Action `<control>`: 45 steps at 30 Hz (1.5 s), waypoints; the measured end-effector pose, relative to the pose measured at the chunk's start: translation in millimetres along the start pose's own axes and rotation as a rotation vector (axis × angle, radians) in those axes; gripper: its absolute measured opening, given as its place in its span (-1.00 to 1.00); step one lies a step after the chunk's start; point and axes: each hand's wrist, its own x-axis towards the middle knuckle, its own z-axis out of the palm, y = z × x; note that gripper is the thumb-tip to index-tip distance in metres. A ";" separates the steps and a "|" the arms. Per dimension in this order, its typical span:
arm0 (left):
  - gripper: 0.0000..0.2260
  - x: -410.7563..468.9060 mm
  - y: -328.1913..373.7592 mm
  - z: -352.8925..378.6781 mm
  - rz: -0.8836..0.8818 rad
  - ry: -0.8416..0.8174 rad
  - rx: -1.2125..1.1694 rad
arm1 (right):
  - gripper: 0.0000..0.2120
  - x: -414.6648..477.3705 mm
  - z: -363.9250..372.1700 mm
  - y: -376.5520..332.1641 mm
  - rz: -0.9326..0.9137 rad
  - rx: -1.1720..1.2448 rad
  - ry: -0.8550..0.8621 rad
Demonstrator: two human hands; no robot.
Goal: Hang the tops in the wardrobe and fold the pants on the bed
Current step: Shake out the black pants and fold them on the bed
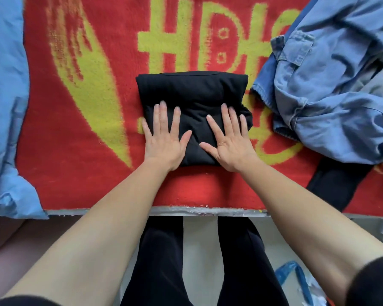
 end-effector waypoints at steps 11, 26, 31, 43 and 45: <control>-0.14 -27.8 4.2 -24.1 -0.669 0.105 -0.867 | 0.03 -33.4 -22.7 -21.7 0.481 0.602 0.381; -0.12 -0.4 -28.4 -27.8 -0.597 -0.062 -1.199 | -0.05 -9.0 -19.7 -11.6 0.644 1.254 0.061; 0.09 -10.3 -21.3 -26.5 -0.481 0.021 -1.111 | 0.06 -16.4 -19.5 -13.5 0.616 1.135 0.113; -0.11 -1.5 -19.3 -40.0 -0.759 -0.168 -1.492 | -0.02 -49.9 -27.7 -33.4 0.387 0.558 0.561; -0.18 3.6 -21.8 -49.4 -0.823 -0.265 -1.539 | -0.03 -60.3 -22.2 -36.2 0.096 0.376 0.630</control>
